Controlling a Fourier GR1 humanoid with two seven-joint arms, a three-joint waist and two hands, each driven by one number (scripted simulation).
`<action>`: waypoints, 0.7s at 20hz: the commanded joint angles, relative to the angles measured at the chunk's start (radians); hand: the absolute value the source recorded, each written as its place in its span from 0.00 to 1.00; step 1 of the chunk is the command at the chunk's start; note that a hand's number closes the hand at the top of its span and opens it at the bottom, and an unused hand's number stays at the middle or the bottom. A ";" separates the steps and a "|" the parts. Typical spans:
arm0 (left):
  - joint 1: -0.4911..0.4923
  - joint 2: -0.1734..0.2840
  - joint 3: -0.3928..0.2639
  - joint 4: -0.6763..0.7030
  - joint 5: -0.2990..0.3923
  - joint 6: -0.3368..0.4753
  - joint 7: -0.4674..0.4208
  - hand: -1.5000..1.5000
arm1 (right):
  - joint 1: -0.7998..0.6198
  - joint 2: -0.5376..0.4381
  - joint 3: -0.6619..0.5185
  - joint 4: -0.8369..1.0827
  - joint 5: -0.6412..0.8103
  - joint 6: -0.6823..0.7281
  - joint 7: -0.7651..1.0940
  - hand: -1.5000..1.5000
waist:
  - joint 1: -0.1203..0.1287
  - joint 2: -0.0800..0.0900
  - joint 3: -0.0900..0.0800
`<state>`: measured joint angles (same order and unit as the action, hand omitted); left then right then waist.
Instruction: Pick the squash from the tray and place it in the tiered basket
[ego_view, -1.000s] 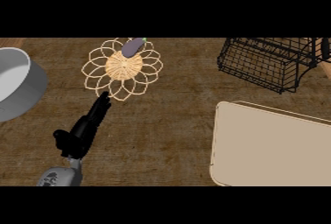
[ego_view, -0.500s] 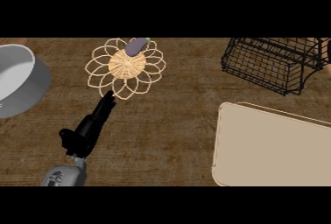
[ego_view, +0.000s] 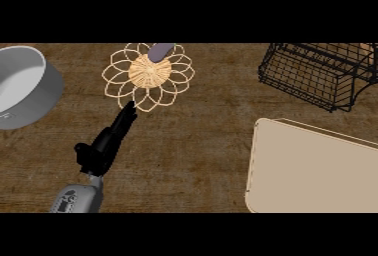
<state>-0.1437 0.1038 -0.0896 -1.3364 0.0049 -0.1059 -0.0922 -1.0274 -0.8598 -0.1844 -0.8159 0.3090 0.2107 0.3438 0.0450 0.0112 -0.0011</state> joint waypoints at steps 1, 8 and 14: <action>-0.047 -0.014 0.003 0.024 -0.009 0.012 0.007 0.50 | -0.177 0.062 0.056 0.130 0.052 0.015 0.041 1.00 | 0.002 0.002 0.000; 0.025 0.008 0.005 -0.058 0.004 -0.009 0.023 0.50 | -0.219 0.136 0.053 0.362 0.118 -0.075 -0.117 1.00 | 0.012 0.004 0.002; 0.002 0.019 0.013 -0.015 -0.003 -0.028 -0.012 0.50 | -0.326 0.217 0.050 0.481 0.150 -0.144 -0.112 1.00 | 0.022 0.011 0.001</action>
<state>-0.1444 0.1047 -0.0850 -1.3511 -0.0008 -0.1156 -0.0925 -1.2921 -0.6836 -0.1270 -0.4137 0.4431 0.1060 0.2378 0.0592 0.0192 0.0004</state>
